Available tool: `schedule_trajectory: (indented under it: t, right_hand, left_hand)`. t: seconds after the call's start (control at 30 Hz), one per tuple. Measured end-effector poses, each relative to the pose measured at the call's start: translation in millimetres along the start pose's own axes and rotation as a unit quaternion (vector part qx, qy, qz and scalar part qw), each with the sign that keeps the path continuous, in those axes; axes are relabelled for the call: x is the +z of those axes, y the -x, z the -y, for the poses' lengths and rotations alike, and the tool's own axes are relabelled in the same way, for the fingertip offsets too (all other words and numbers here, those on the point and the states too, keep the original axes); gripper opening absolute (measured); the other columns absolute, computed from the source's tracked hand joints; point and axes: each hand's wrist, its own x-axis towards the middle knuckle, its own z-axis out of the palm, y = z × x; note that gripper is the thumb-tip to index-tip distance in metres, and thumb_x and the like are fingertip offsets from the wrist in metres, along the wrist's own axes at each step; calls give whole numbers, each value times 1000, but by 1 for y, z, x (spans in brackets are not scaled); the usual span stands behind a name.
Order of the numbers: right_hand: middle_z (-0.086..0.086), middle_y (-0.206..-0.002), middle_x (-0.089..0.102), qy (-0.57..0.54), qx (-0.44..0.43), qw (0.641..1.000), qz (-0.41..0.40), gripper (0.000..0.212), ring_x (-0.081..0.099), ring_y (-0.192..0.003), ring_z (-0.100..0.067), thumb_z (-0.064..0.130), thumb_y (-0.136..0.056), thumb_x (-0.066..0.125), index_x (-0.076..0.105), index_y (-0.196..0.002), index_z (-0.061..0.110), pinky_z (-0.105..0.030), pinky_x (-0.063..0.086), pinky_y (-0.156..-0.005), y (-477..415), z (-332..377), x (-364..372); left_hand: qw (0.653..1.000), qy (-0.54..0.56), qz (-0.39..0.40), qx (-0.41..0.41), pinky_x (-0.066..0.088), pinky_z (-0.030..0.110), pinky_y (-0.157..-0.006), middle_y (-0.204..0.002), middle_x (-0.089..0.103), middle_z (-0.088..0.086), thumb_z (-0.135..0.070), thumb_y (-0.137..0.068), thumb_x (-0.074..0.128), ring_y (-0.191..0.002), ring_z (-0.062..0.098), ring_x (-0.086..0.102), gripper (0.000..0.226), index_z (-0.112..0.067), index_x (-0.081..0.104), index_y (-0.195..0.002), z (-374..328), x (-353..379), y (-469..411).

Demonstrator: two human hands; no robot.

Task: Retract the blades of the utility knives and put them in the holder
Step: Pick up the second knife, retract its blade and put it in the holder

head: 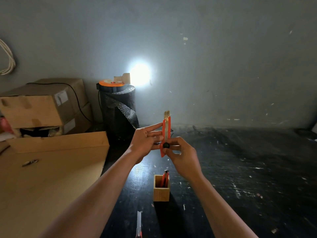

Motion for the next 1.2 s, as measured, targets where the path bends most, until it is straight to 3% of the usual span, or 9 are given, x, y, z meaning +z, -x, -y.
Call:
schedule_trajectory:
  t: [0.13, 0.23, 0.3, 0.4, 0.57, 0.73, 0.9, 1.1, 1.2]
  right_hand:
    - [31, -96, 61, -54, 28, 998, -16, 30, 63, -82, 10, 34, -89, 73, 54, -113, 34, -6, 47, -65, -2, -5, 1]
    - [21, -100, 68, -80, 56, 995, -9, 36, 68, -86, 1, 32, -95, 67, 57, -130, 29, -15, 56, -73, -12, -9, 2]
    - [11, -100, 74, -78, 67, 995, 12, 28, 73, -86, -6, 25, -96, 67, 65, -124, 20, -27, 62, -78, -17, -16, 5]
    - [4, -94, 76, -82, 83, 993, 26, 16, 74, -82, -6, 18, -95, 67, 69, -111, 17, -25, 62, -70, -19, -30, 10]
    - [2, -89, 70, -44, 115, 992, 29, 11, 70, -74, -6, 6, -93, 67, 65, -101, 14, -19, 58, -62, -21, -71, 26]
    - [-8, -95, 69, 2, 137, 989, 48, 16, 69, -79, -11, 2, -93, 64, 61, -107, 9, -20, 58, -60, -26, -122, 49]
    - [-3, -100, 66, 54, 174, 981, 64, 10, 58, -77, 2, 15, -97, 63, 64, -106, 10, -2, 43, -50, -24, -166, 74]
    - [2, -92, 71, 108, 209, 965, 115, 4, 67, -83, -16, 19, -95, 65, 67, -96, 23, -28, 50, -62, -16, -201, 91]
    - [2, -93, 74, 134, 215, 960, 122, 9, 67, -85, -18, 17, -94, 65, 69, -97, 24, -32, 52, -69, -15, -206, 99]
  left_hand:
    - [1000, 20, 11, -10, 65, 32, -68, -109, 80, 9, 17, -92, 62, -93, 23, 80, 53, -10, 64, -138, 15, -2, 4]
    - [999, 32, 18, -21, 63, 30, -66, -108, 80, 14, 19, -91, 61, -92, 25, 80, 52, -8, 65, -135, 32, -1, 9]
    - [998, 41, 22, -34, 63, 28, -64, -99, 82, 8, 19, -91, 61, -87, 22, 81, 51, -11, 67, -131, 44, 1, 10]
    - [997, 34, -8, -70, 65, 34, -74, -97, 82, 6, 13, -90, 66, -88, 21, 80, 45, -13, 70, -126, 70, 1, 5]
    - [979, -162, -73, -105, 64, 36, -85, -116, 77, 11, -4, -88, 77, -99, 19, 76, 38, -14, 72, -124, 141, -7, -1]
    - [949, -267, -28, -167, 54, 39, -102, -140, 65, 9, -18, -80, 86, -124, 22, 64, 71, -13, 55, -144, 202, -1, -1]
    - [930, -287, -5, -229, 41, 51, -116, -155, 50, 12, -29, -78, 88, -142, 29, 48, 94, -13, 38, -156, 242, 8, -12]
    - [935, -280, -23, -216, 49, 38, -101, -131, 71, 6, -18, -85, 82, -125, 25, 63, 54, -24, 64, -136, 259, 18, -18]
    - [938, -272, -33, -210, 49, 43, -106, -133, 70, 7, -14, -86, 81, -127, 27, 62, 56, -26, 62, -138, 262, 17, -18]
